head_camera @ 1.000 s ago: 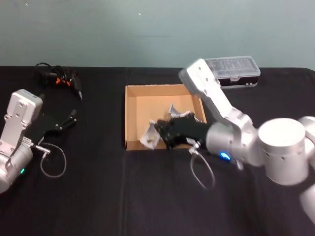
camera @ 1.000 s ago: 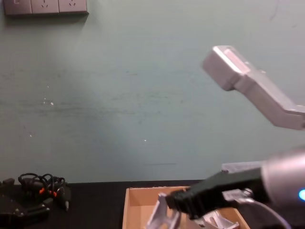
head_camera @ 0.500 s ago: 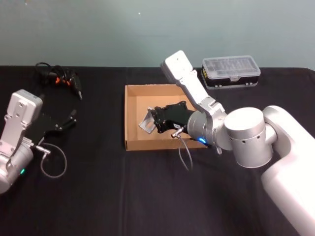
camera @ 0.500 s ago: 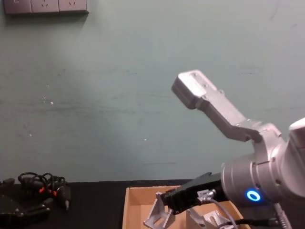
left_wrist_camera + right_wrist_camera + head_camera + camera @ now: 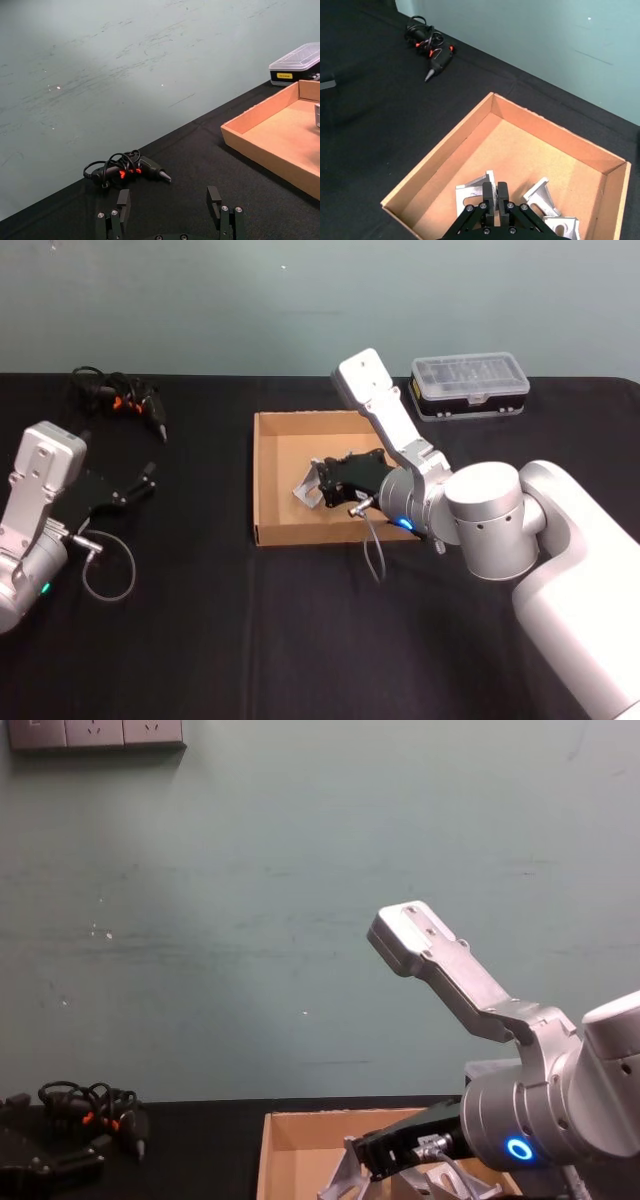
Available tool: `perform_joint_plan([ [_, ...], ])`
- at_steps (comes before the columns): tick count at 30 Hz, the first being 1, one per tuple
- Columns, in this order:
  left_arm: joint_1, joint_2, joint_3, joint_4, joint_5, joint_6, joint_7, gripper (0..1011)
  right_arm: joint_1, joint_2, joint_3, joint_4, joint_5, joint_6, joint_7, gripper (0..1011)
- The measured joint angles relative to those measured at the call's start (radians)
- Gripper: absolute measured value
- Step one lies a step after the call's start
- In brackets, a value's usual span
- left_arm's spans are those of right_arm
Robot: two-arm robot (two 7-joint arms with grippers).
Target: Use one hand to pick up the angle iron from the table and place it into the box.
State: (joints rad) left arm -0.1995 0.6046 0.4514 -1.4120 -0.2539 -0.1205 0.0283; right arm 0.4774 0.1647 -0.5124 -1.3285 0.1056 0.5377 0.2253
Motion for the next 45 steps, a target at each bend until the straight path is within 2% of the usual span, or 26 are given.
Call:
perform_joint_plan([
  [10, 0.0, 0.0, 0.0, 0.0, 0.0, 0.0, 0.0, 1000, -0.001, 0.0, 0.0, 0.001, -0.001, -0.001, 0.0, 58],
  [13, 0.0, 0.0, 0.0, 0.0, 0.0, 0.0, 0.0, 1000, 0.0, 0.0, -0.001, 0.0, -0.001, -0.001, 0.0, 97],
  [18, 0.0, 0.0, 0.0, 0.0, 0.0, 0.0, 0.0, 1000, 0.0, 0.0, -0.001, -0.001, 0.0, 0.001, 0.0, 253],
  [19, 0.0, 0.0, 0.0, 0.0, 0.0, 0.0, 0.0, 1000, 0.0, 0.001, -0.001, -0.002, 0.0, 0.001, 0.0, 311],
  [22, 0.0, 0.0, 0.0, 0.0, 0.0, 0.0, 0.0, 1000, 0.0, 0.001, -0.002, -0.002, 0.0, 0.002, 0.0, 367],
  [26, 0.0, 0.0, 0.0, 0.0, 0.0, 0.0, 0.0, 1000, 0.0, 0.001, -0.002, -0.002, 0.0, 0.002, 0.0, 533],
  [29, 0.0, 0.0, 0.0, 0.0, 0.0, 0.0, 0.0, 1000, 0.0, 0.001, -0.002, -0.003, 0.0, 0.002, 0.001, 594],
  [30, 0.0, 0.0, 0.0, 0.0, 0.0, 0.0, 0.0, 1000, 0.0, 0.001, -0.002, -0.003, 0.0, 0.003, 0.001, 654],
  [39, 0.0, 0.0, 0.0, 0.0, 0.0, 0.0, 0.0, 1000, 0.0, 0.001, -0.003, -0.003, 0.001, 0.004, 0.001, 915],
  [43, 0.0, 0.0, 0.0, 0.0, 0.0, 0.0, 0.0, 1000, -0.004, 0.006, -0.002, -0.014, -0.002, -0.007, 0.006, 1000],
  [45, 0.0, 0.0, 0.0, 0.0, 0.0, 0.0, 0.0, 1000, -0.017, 0.015, 0.003, -0.032, -0.004, -0.02, 0.015, 1002],
])
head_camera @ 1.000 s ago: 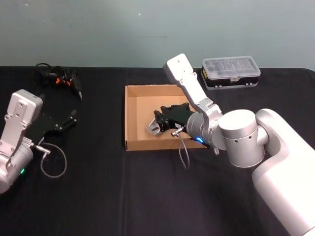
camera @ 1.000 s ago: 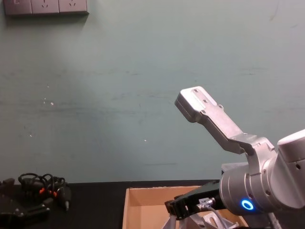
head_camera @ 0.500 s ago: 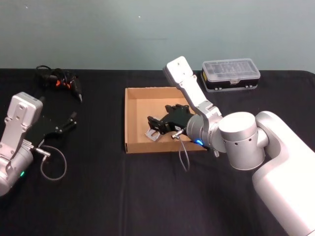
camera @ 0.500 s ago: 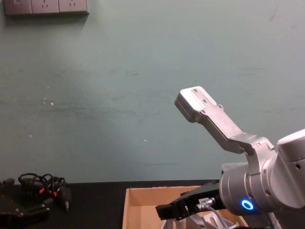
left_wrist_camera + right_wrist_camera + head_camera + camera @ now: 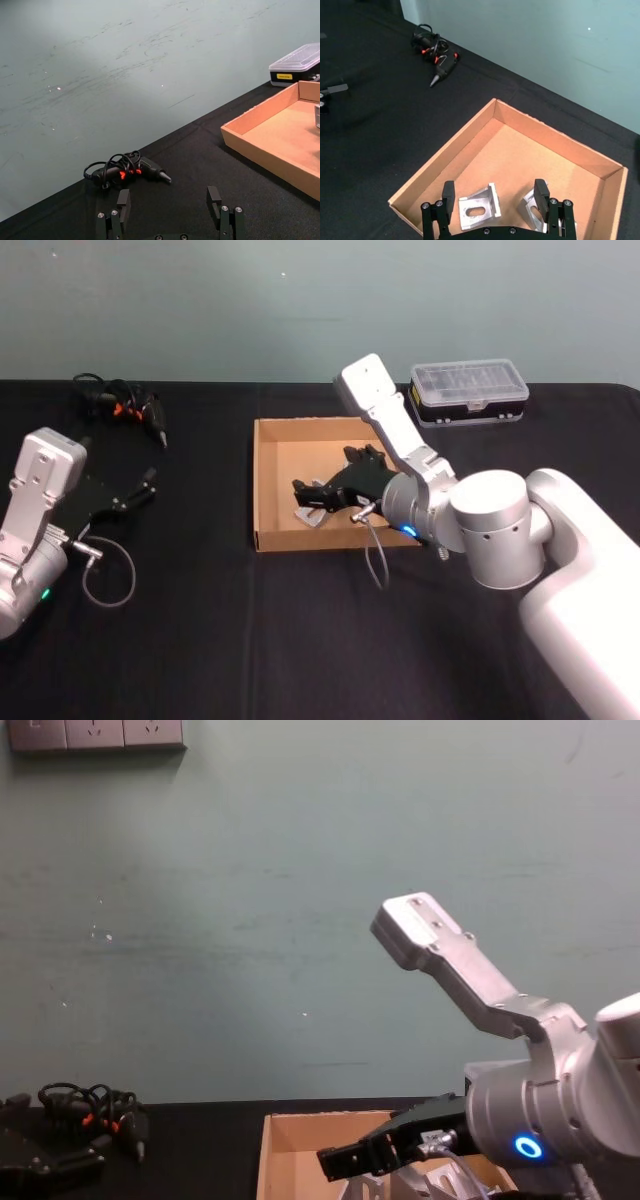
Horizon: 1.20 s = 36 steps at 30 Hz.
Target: Use one hand to pick up the angle iron from the table and place it into the box.
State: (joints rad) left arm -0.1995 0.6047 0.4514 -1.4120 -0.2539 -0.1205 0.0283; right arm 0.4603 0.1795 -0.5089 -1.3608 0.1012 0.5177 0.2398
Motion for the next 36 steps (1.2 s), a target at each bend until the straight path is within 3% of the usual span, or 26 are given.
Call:
perform_joint_plan([
  [10, 0.0, 0.0, 0.0, 0.0, 0.0, 0.0, 0.0, 1000, -0.083, 0.04, 0.049, -0.111, 0.002, -0.045, 0.026, 1003],
  [16, 0.0, 0.0, 0.0, 0.0, 0.0, 0.0, 0.0, 1000, -0.197, 0.077, 0.111, -0.195, -0.003, -0.208, 0.003, 1002],
  [17, 0.0, 0.0, 0.0, 0.0, 0.0, 0.0, 0.0, 1000, -0.197, 0.077, 0.111, -0.195, -0.003, -0.208, 0.003, 1002],
  [20, 0.0, 0.0, 0.0, 0.0, 0.0, 0.0, 0.0, 1000, -0.26, 0.094, 0.148, -0.224, -0.004, -0.302, -0.01, 1002],
  [29, 0.0, 0.0, 0.0, 0.0, 0.0, 0.0, 0.0, 1000, -0.361, 0.109, 0.208, -0.232, -0.02, -0.478, -0.026, 1003],
  [33, 0.0, 0.0, 0.0, 0.0, 0.0, 0.0, 0.0, 1000, -0.388, 0.105, 0.219, -0.222, -0.041, -0.536, -0.041, 1002],
  [36, 0.0, 0.0, 0.0, 0.0, 0.0, 0.0, 0.0, 1000, -0.396, 0.102, 0.223, -0.22, -0.048, -0.544, -0.042, 1002],
])
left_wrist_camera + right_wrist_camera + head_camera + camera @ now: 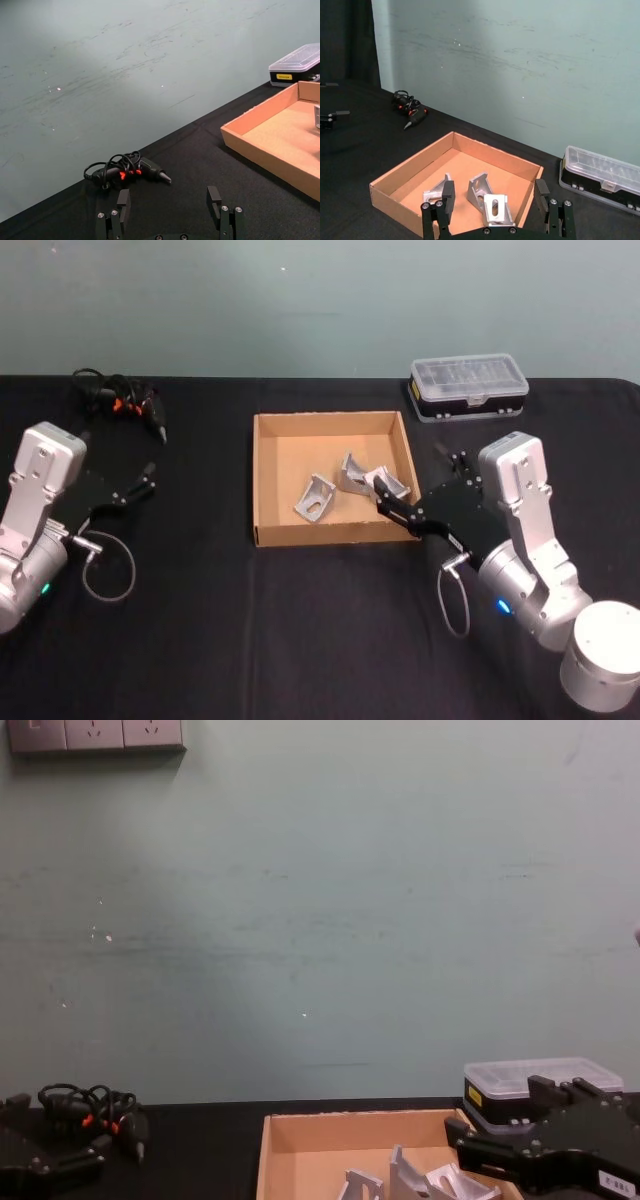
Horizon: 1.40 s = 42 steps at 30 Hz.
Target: Use one hand to pick up the angle iron from the table and place it into the box.
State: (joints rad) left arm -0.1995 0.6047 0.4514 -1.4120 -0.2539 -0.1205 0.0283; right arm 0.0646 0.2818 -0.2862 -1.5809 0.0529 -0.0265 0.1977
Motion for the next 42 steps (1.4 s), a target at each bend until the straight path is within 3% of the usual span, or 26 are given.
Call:
perform_joint_plan([
  [42, 0.0, 0.0, 0.0, 0.0, 0.0, 0.0, 0.0, 1000, 0.01, 0.001, -0.006, -0.001, 0.005, 0.012, 0.001, 1003],
])
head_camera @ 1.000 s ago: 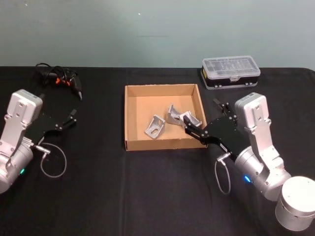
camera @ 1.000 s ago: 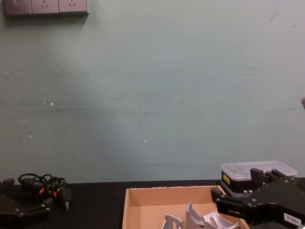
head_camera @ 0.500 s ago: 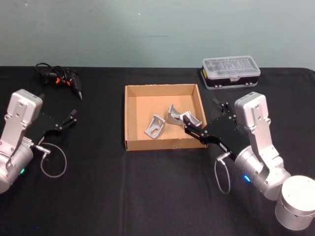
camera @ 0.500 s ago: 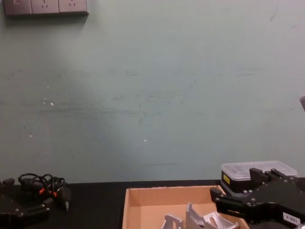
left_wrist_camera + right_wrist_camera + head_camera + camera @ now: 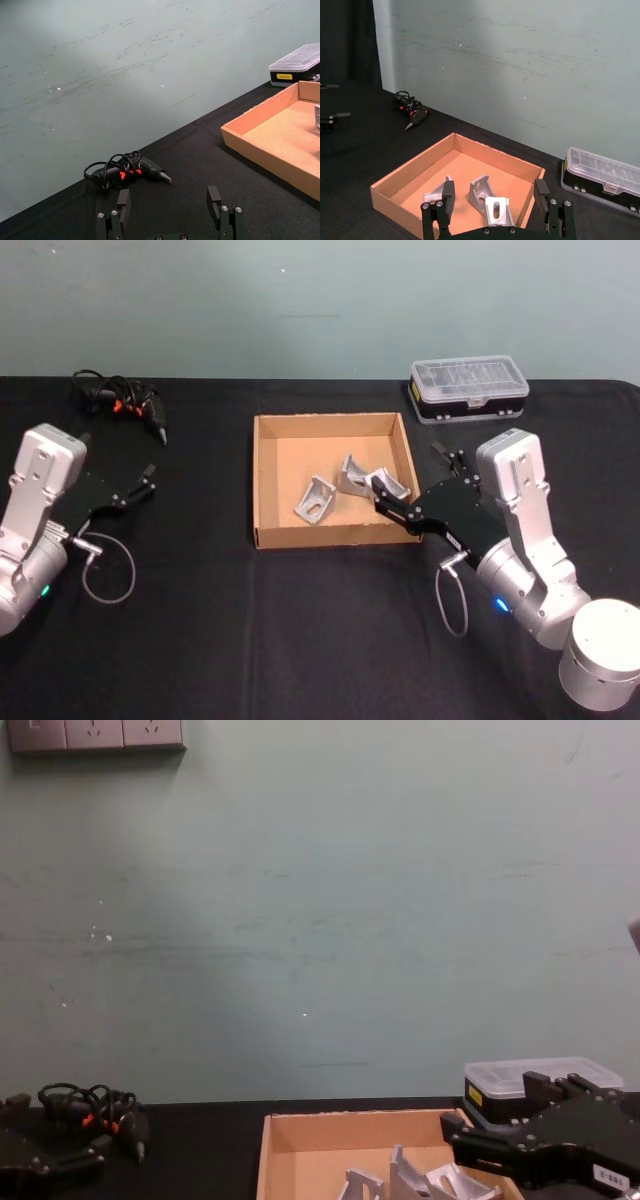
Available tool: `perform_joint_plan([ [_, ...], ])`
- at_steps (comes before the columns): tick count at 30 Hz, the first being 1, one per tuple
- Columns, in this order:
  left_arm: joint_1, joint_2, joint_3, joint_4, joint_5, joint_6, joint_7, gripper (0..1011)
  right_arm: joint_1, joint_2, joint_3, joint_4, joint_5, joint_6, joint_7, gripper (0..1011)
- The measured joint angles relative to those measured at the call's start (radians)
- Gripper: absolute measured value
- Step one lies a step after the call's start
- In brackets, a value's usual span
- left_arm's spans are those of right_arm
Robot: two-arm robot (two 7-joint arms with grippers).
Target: Use one hand to pick up the angle iron from the table and place it into the box.
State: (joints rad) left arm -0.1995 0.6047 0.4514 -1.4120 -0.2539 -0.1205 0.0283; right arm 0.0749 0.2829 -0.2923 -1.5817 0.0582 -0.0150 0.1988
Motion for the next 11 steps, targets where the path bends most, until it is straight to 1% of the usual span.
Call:
perform_joint_plan([
  [11, 0.0, 0.0, 0.0, 0.0, 0.0, 0.0, 0.0, 1000, 0.0, 0.0, 0.0, 0.0, 0.0, 0.0, 0.0, 1003],
])
